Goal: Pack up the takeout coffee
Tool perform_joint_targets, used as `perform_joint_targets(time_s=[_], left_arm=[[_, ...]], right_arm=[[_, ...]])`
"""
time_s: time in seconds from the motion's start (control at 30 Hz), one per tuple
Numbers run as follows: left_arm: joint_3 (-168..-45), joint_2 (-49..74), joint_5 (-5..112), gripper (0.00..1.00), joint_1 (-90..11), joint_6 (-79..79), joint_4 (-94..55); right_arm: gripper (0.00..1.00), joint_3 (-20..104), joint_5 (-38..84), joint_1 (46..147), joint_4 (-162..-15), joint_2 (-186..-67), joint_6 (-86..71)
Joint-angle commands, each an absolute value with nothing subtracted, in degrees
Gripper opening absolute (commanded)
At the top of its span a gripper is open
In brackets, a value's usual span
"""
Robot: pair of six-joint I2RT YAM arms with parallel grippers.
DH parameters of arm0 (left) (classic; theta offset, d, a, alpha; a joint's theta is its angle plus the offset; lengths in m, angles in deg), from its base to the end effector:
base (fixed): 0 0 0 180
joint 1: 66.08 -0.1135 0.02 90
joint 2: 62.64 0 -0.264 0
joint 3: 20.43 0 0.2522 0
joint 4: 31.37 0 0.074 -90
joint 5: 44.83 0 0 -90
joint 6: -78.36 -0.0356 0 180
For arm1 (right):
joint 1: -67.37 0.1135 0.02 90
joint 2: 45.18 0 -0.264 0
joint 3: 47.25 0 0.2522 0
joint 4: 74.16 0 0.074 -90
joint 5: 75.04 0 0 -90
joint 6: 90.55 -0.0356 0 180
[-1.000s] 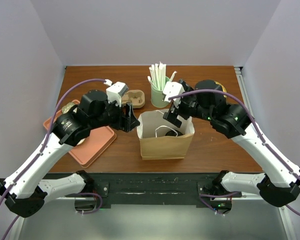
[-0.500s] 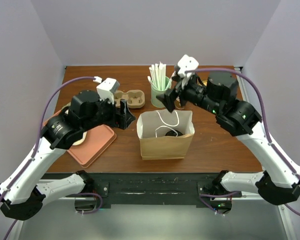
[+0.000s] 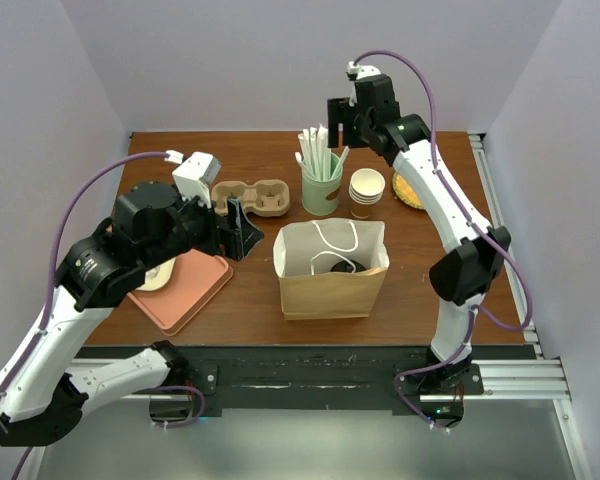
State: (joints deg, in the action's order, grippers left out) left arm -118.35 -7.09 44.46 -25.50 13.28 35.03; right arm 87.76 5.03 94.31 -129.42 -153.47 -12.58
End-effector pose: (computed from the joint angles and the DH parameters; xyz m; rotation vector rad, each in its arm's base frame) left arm 0.1196 -0.1019 0.4565 0.2730 2.0459 -0.7140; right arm 0.3807 0.1866 0.4255 -0.1623 2.0631 0.2406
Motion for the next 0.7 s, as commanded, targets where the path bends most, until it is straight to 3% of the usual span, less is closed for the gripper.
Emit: perform_joint_targets(time_s=[0.0, 0.2, 0.5, 0.67], left_arm=[[-120.3, -9.1, 44.7, 1.00, -25.4, 15.5, 36.3], [-119.9, -9.0, 43.1, 1.00, -25.4, 17.3, 36.7], [-120.5, -6.2, 42.6, 1.00, -25.3, 17.5, 36.1], [-121.4, -5.1, 41.8, 1.00, -25.4, 17.4, 35.7]], right_arm=[[0.77, 88.9, 7.4, 90.8, -131.2, -154.2, -19.8], [0.62, 84.8, 13.3, 87.0, -127.0, -156.2, -21.1], [0.58, 84.2, 18.5, 85.8, -122.9, -160.6, -21.2], [0.51, 85.8, 18.7, 85.6, -121.4, -162.9, -21.2]])
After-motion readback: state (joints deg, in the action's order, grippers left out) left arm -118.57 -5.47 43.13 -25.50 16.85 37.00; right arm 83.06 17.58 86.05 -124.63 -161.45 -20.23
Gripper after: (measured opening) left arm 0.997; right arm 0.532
